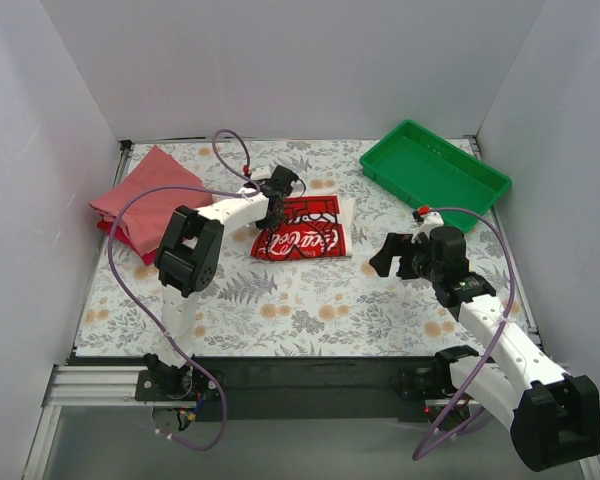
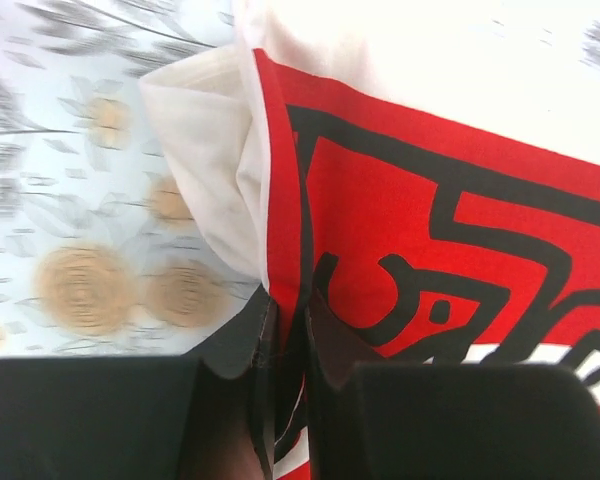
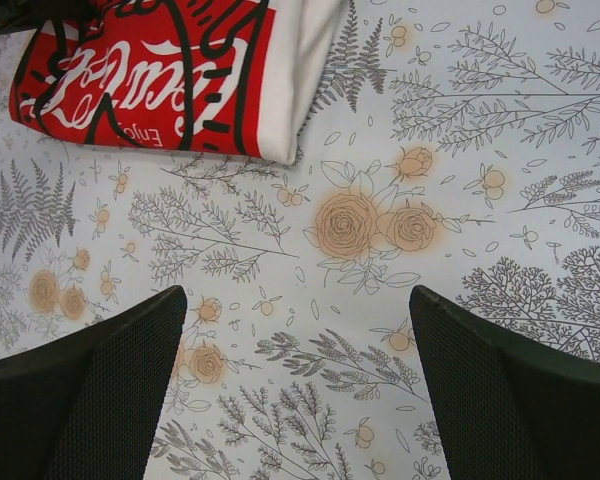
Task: Fold and stack the t-shirts
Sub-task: Neatly place the folded tshirt to the corner
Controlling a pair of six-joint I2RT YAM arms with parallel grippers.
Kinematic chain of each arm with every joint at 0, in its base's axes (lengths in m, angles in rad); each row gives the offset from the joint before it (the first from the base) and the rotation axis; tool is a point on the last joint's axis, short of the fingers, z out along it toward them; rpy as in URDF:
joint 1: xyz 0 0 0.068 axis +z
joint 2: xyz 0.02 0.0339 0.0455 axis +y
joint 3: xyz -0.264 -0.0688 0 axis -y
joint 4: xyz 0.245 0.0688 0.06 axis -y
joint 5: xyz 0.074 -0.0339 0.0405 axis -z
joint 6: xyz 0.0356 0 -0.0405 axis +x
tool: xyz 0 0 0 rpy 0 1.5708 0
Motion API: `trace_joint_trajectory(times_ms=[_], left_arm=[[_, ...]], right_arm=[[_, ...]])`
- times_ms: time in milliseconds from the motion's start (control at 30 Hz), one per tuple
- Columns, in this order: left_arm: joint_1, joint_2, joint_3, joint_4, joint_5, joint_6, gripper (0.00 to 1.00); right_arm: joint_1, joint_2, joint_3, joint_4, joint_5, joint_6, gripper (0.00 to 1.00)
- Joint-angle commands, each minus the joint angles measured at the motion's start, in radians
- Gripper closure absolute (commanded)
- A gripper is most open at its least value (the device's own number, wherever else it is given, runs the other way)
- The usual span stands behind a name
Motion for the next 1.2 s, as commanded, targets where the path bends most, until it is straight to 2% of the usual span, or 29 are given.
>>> trace_joint_trajectory(times_ms=[0, 200, 400, 533, 733, 833, 1000, 1167], left_arm=[[0.021, 0.011, 0.019, -0.180, -0.275, 0.020, 1.00], [0.021, -0.076, 0.041, -0.176, -0.468, 0.095, 1.00], [0.036, -0.147, 0.074, -0.074, -0.598, 0.285, 1.00], [0.090, -0.155, 0.128, -0.030, -0.669, 0.400, 1.00], [0.173, -0.179, 0.215, -0.053, -0.663, 0.460, 1.00], [0.205, -0.216, 0.222, -0.003, -0.649, 0.523, 1.00], [0.250, -0.260, 0.245, 0.060, -0.592, 0.578, 1.00], [0.288, -0.273, 0.314, 0.048, -0.517, 0.586, 1.00]], right_arm=[[-0.006, -0.013, -0.014, 0.012, 0.023, -0.023, 0.02], [-0.006, -0.012, -0.049, -0.001, 0.023, -0.034, 0.02], [-0.006, 0.007, -0.053, -0.001, 0.019, -0.051, 0.02], [-0.005, 0.015, -0.058, 0.001, 0.032, -0.062, 0.02], [-0.008, 0.036, -0.061, -0.001, 0.042, -0.066, 0.02], [-0.008, 0.048, -0.060, 0.002, 0.042, -0.069, 0.02], [-0.009, 0.070, -0.058, 0.001, 0.037, -0.072, 0.02], [-0.009, 0.093, -0.054, 0.001, 0.033, -0.071, 0.02]])
